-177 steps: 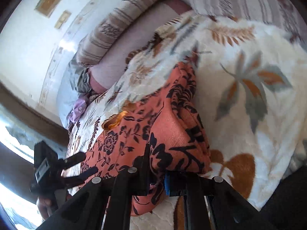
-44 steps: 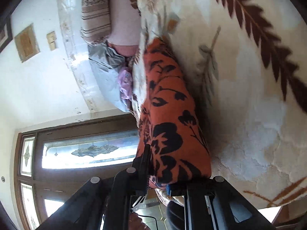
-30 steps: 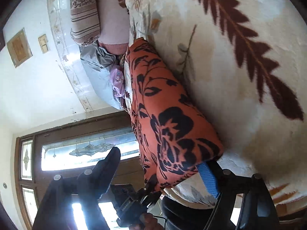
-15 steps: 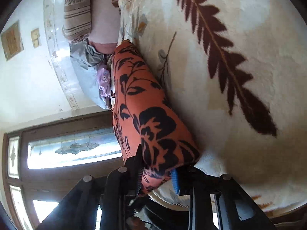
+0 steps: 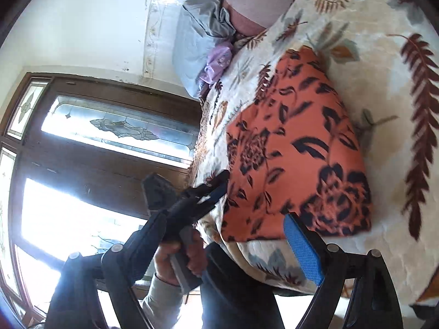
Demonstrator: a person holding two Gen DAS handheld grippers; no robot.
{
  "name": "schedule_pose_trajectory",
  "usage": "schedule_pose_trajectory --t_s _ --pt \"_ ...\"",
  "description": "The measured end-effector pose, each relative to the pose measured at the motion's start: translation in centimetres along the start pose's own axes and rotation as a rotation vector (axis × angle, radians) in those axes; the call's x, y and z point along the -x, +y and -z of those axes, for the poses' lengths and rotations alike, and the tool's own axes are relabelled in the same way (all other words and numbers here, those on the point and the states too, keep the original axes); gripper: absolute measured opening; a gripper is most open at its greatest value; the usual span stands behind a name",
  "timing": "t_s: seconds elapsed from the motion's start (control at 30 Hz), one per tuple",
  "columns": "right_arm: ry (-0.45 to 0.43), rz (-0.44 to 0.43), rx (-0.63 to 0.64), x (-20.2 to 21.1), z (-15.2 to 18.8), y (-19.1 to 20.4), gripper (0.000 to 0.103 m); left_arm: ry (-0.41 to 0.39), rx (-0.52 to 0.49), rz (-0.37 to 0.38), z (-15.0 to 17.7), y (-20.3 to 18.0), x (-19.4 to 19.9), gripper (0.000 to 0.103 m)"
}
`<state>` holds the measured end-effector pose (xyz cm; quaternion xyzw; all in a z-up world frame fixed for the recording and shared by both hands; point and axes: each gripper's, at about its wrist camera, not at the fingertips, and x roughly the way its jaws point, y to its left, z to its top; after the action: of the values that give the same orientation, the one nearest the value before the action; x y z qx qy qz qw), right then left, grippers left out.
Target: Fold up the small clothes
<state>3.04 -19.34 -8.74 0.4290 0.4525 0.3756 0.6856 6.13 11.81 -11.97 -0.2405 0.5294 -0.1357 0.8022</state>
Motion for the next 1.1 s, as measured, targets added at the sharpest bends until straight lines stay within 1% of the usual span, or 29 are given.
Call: schedule_pose_trajectory --t_s 0.03,0.07,0.1,0.13,0.17,0.2,0.23,0.27,0.3,0.33,0.4,0.47,0.5,0.57,0.6,0.63,0.7,0.73,0.77,0.8,0.83,0.87,0.9,0.93,0.97,1.0,1.03,1.07,1.1 --pt "0.005 0.015 -0.022 -1.2 -0.9 -1.1 0.089 0.02 0.029 0.017 -0.1 0.5 -0.6 0.052" --pt "-0.001 0.085 -0.064 -2.3 -1.7 -2.5 0.089 0.023 0.051 0.034 -0.2 0.8 -0.7 0.051" --pt "-0.007 0.182 -0.141 -3.1 -2.2 -4.3 0.089 0.016 0.051 0.038 -0.4 0.6 -0.4 0.049" --pt "-0.008 0.187 -0.231 -3.3 -2.4 -6.1 0.086 0.005 0.034 0.041 -0.4 0.3 0.0 0.046" --pt "-0.026 0.157 -0.268 -3.1 -2.5 -6.5 0.086 -0.015 0.012 0.037 -0.6 -0.1 0.5 0.045" --pt "-0.02 0.159 -0.246 -2.9 -2.8 -5.8 0.086 -0.035 -0.006 0.041 -0.8 -0.3 1.0 0.044" --pt "-0.006 0.162 -0.195 -2.9 -3.1 -4.7 0.089 -0.049 -0.008 0.055 -1.1 -0.4 1.4 0.044" --pt "0.0 0.165 -0.14 -2.8 -3.4 -3.7 0.089 -0.058 0.008 0.071 -1.7 -0.2 1.5 0.045" --pt "-0.002 0.171 -0.093 -2.7 -3.8 -2.8 0.089 -0.06 0.027 0.075 -2.3 0.1 1.3 0.05" --pt "-0.013 0.183 -0.068 -2.3 -4.5 -2.3 0.089 -0.059 0.04 0.069 -2.9 0.5 0.9 0.056" --pt "-0.063 0.191 -0.054 -1.3 -6.1 -1.9 0.089 -0.044 0.06 0.042 -3.6 1.2 -0.1 0.057" --pt "-0.099 0.243 -0.048 -0.6 -7.9 -2.6 0.089 0.018 0.065 0.072 -3.5 2.1 -1.7 0.057" --pt "-0.085 0.277 -0.061 -0.8 -8.6 -3.5 0.089 0.038 0.047 0.079 -3.3 2.2 -2.3 0.057" --pt "-0.017 0.322 -0.11 -2.2 -9.8 -6.0 0.089 0.023 0.033 0.08 -3.4 2.1 -2.4 0.057" --pt "0.007 0.353 -0.113 -2.9 -9.9 -6.8 0.087 0.029 0.045 0.077 -3.6 2.0 -2.1 0.052" --pt "0.009 0.37 -0.101 -3.2 -10.0 -6.8 0.087 0.023 0.042 0.072 -3.8 1.7 -1.5 0.05" --pt "-0.027 0.367 -0.052 -3.0 -10.3 -5.5 0.087 -0.037 -0.005 0.059 -4.4 0.6 0.0 0.049" --pt "-0.062 0.367 -0.015 -2.6 -10.5 -4.3 0.087 -0.068 -0.025 0.061 -4.7 0.2 0.6 0.049" --pt "-0.098 0.354 0.026 -2.1 -10.7 -3.1 0.087 -0.079 -0.041 0.071 -5.1 -0.1 0.8 0.05" --pt "-0.129 0.333 0.061 -1.7 -10.9 -1.9 0.087 -0.073 -0.05 0.072 -5.5 -0.2 0.5 0.05" --pt "-0.143 0.301 0.087 -1.6 -11.1 -0.9 0.087 -0.059 -0.051 0.045 -5.8 -0.1 -0.3 0.05" --pt "-0.131 0.259 0.108 -2.0 -11.2 -0.3 0.088 -0.041 -0.04 -0.002 -6.2 0.3 -1.2 0.049" --pt "-0.088 0.214 0.119 -2.9 -11.3 -0.2 0.088 -0.017 -0.019 -0.026 -6.5 0.9 -2.2 0.049" --pt "-0.041 0.181 0.112 -4.1 -11.5 -0.6 0.088 0.0 0.012 -0.011 -6.8 1.5 -3.0 0.049" --pt "-0.006 0.174 0.082 -5.0 -11.7 -1.8 0.088 0.001 0.044 0.007 -7.2 1.8 -3.1 0.049" --pt "0.019 0.203 0.019 -6.0 -11.8 -3.4 0.088 -0.012 0.064 0.02 -7.6 1.9 -2.9 0.049" --pt "0.03 0.215 -0.059 -6.4 -11.9 -5.1 0.088 -0.035 0.07 0.043 -8.0 1.7 -2.4 0.049" --pt "0.011 0.178 -0.105 -6.1 -11.9 -5.8 0.088 -0.056 0.074 0.075 -8.4 1.4 -1.9 0.05" --pt "-0.009 0.137 -0.109 -5.6 -11.9 -5.7 0.088 -0.06 0.076 0.111 -8.8 1.3 -1.8 0.05"
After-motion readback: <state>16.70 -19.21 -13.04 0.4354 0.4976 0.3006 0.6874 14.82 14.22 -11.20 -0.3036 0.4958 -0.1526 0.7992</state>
